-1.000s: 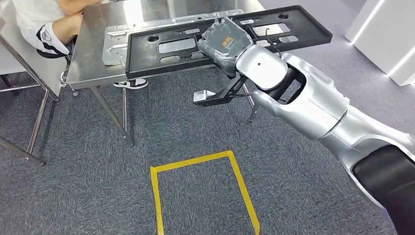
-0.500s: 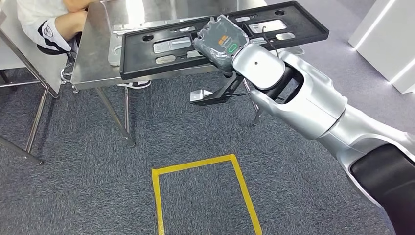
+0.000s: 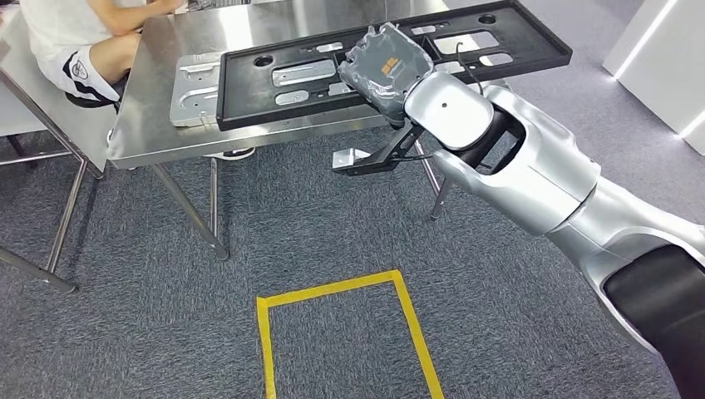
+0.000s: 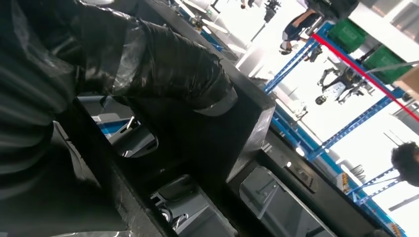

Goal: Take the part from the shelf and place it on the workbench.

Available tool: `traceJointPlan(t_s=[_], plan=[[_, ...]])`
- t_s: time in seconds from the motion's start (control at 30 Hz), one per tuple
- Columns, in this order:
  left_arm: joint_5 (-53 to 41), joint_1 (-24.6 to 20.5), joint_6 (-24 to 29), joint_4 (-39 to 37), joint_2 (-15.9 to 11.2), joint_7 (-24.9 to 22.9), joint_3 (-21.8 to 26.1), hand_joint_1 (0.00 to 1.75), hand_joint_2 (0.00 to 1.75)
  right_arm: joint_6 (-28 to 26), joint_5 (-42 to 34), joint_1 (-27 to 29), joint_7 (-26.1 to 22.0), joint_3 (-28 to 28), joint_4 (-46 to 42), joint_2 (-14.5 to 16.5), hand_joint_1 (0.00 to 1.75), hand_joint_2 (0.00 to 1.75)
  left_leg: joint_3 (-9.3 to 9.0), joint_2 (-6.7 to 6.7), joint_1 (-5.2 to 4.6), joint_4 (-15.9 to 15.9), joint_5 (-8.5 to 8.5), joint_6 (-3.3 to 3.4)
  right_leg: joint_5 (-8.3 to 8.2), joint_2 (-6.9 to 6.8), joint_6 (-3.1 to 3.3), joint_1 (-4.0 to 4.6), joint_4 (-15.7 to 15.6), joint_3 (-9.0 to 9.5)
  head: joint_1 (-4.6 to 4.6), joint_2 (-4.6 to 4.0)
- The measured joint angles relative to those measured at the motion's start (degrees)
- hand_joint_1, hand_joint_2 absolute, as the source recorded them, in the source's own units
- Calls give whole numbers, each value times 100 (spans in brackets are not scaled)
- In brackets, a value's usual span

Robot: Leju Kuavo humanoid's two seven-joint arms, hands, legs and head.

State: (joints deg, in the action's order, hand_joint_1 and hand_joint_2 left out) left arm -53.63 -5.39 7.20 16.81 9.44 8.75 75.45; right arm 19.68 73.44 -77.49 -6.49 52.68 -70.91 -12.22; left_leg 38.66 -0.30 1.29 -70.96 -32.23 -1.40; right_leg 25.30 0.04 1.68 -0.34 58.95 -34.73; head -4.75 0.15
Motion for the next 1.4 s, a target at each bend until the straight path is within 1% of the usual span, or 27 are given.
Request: traceJointPlan(t_s=[0.03,0.07,0.1,0.17,0.2,0.23,0.3,0.37,0.43,0.5,0.53,0.57,0.6,0.67,0.7,0.77,0.9,0.93,1.0,1.03,1.07,1.1,1.13,1.17,1.23,1.3,1.4], plan=[[4,-1,1,0,-2,-5,0,0,175,2,0,8,-2,1,1,0,175,175,203,0,-2,-260,-50,-2,26,6,10,18,3,21,1,-1],[5,0,1,0,-3,-12,0,0,175,3,0,15,-4,2,2,0,175,175,314,1,-7,-325,8,10,55,11,15,37,5,50,1,-1],[4,4,2,0,-4,-20,0,0,175,3,0,18,-7,2,3,0,175,175,308,0,-17,-158,191,41,90,16,18,57,7,95,-1,-1],[3,21,2,0,-10,-33,0,0,175,3,0,13,-9,2,5,-3,175,175,61,7,-61,583,701,155,167,19,19,83,6,205,4,0],[3,24,2,0,-15,-36,0,0,175,4,0,8,-10,2,8,-5,175,175,-54,13,-94,918,832,208,196,19,11,87,3,241,4,1],[3,20,2,0,-20,-37,0,0,175,5,0,6,-10,3,12,-8,175,175,-135,17,-123,1121,892,251,220,18,-7,84,1,254,4,1],[3,6,4,1,-28,-38,-1,0,175,10,0,9,-17,5,18,-9,175,175,-188,16,-159,1237,868,291,254,14,-67,72,-18,265,3,-1],[3,8,6,2,-26,-40,-1,0,175,15,0,-2,-23,2,13,-8,175,175,-305,20,-117,1352,932,319,312,4,-126,76,-8,297,9,-1],[3,13,9,2,-20,-43,0,0,175,20,0,-53,-23,-3,10,-17,175,175,-431,35,-70,1473,938,343,476,3,-179,63,338,127,25,1],[3,6,12,2,-22,-48,-1,0,175,25,-1,-67,-30,-2,18,-29,175,175,-492,38,-68,1494,890,362,713,6,-246,6,1063,-326,37,1],[3,1,13,2,-22,-57,-1,0,175,26,-2,-43,-38,0,24,-33,175,175,-517,34,-63,1487,853,361,754,4,-284,-28,1360,-546,38,0],[3,-1,13,2,-20,-69,-2,0,175,27,-3,-11,-46,3,30,-34,175,175,-550,25,-54,1471,810,350,686,2,-319,-61,1472,-678,37,0],[3,-2,13,2,-18,-80,-2,0,175,27,-4,13,-53,4,36,-34,175,175,-591,15,-40,1446,757,331,496,-1,-351,-93,1356,-695,38,0],[3,11,14,2,-10,-98,-2,0,175,28,-7,34,-55,6,48,-36,175,175,-672,-2,-12,1380,630,274,1,-9,-396,-141,689,-479,38,-1],[3,14,15,2,-9,-102,-1,0,175,29,-13,32,-56,7,56,-38,175,175,-695,-8,-10,1338,569,234,-147,-10,-400,-139,363,-340,42,-1],[1,11,19,2,-9,-109,-1,0,175,35,-26,44,-64,12,71,-32,175,175,-698,-13,-19,1302,492,159,-152,-5,-350,-114,95,-211,43,0],[-13,-15,19,2,-11,-119,-1,0,175,43,-42,58,-70,17,98,-8,175,175,-694,-3,1,1174,364,30,-50,18,-169,-107,38,-118,38,1],[-14,-15,19,2,-10,-121,-1,0,175,43,-45,53,-71,17,101,3,175,175,-589,-1,7,944,264,12,-26,21,-127,-115,22,-68,38,1],[-12,-10,17,2,-8,-123,0,0,175,50,-71,54,-73,27,110,24,175,175,-150,3,11,189,10,-3,42,24,-74,-95,14,14,37,0],[-7,-11,17,2,-8,-123,-1,0,175,54,-82,62,-73,39,118,32,175,175,100,3,11,-161,-57,-4,79,26,-64,-77,14,53,38,0],[-2,-12,17,2,-9,-123,-1,0,175,58,-91,71,-73,56,127,39,175,175,280,3,8,-341,-13,5,121,28,-58,-60,15,100,37,-1],[3,-9,17,2,-10,-123,-1,0,175,59,-92,77,-72,72,134,47,175,175,346,3,2,-296,150,25,165,30,-56,-45,15,157,37,0],[7,-1,17,2,-11,-124,-1,0,175,58,-91,80,-70,83,140,56,175,175,302,3,-6,-36,410,57,214,32,-56,-34,15,225,38,0],[9,7,17,2,-12,-125,0,0,175,57,-90,78,-68,89,145,67,175,175,189,3,-20,358,699,99,266,33,-61,-29,13,289,38,-1],[17,13,17,2,-18,-132,1,0,175,55,-87,64,-62,96,154,89,175,175,-64,10,-71,986,984,174,349,38,-97,-13,5,370,38,-1],[24,-3,19,2,-23,-139,1,0,175,54,-85,58,-59,102,165,101,175,175,-178,16,-111,1194,940,222,361,37,-159,-4,-4,404,40,-1],[25,-5,19,2,-20,-142,0,0,175,52,-83,55,-58,102,173,103,175,175,-331,3,-85,1329,889,287,386,18,-237,-12,142,401,47,1]])
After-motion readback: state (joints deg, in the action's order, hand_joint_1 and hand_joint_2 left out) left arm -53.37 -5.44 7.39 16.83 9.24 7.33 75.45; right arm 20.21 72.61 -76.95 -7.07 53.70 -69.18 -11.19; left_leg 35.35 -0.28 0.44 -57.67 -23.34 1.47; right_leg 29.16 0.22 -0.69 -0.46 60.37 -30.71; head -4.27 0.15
